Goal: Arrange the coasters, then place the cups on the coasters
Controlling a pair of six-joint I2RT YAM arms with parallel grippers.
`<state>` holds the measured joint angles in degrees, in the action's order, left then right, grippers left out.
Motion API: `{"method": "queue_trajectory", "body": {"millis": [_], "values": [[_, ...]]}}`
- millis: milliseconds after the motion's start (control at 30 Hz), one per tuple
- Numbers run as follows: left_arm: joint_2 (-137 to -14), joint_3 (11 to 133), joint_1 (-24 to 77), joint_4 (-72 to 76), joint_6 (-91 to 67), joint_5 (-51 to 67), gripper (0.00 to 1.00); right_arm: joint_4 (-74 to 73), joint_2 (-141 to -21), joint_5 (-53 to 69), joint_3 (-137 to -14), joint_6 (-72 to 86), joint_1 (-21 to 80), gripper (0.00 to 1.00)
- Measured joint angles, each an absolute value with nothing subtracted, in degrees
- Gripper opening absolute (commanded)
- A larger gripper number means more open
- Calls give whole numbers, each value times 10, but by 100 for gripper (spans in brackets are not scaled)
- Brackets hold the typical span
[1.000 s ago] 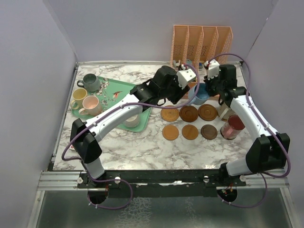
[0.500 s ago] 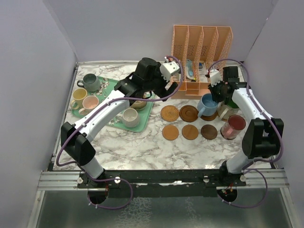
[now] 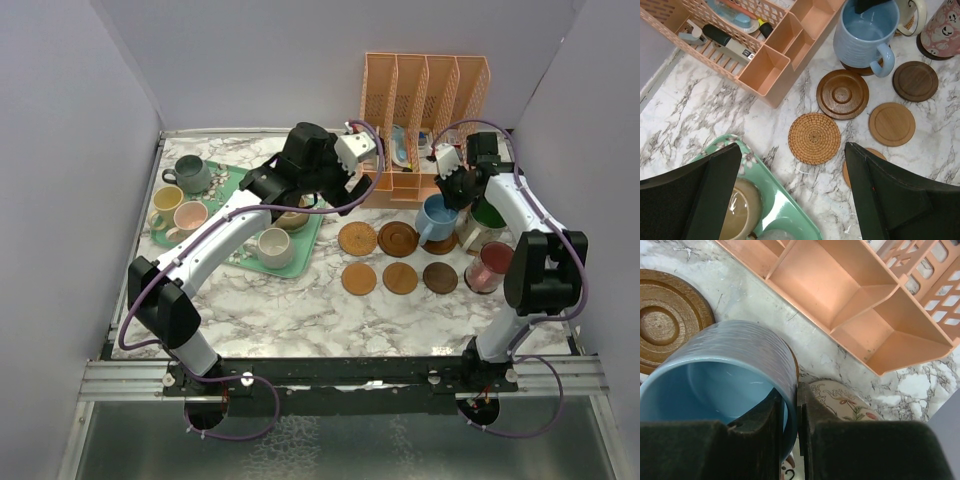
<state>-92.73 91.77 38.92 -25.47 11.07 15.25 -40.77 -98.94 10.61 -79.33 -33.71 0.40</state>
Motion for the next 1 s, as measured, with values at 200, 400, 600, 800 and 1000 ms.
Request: {"method": "queue_trajectory", "body": {"millis": [200, 400, 600, 800, 1000], "values": [[-926, 914, 386, -255, 111, 160, 88, -413, -1005, 116, -800, -357, -3, 1], [-925, 911, 386, -255, 111, 167, 88, -417, -1013, 117, -801, -364, -9, 1], [-925, 911, 386, -255, 111, 176, 88, -417, -1014, 117, -801, -369, -9, 1], [-925, 911, 385, -255, 111, 178, 88, -416, -1015, 117, -801, -378, -11, 1], [-925, 910, 383, -255, 111, 181, 88, -415, -1016, 117, -793, -384, -12, 1]]}}
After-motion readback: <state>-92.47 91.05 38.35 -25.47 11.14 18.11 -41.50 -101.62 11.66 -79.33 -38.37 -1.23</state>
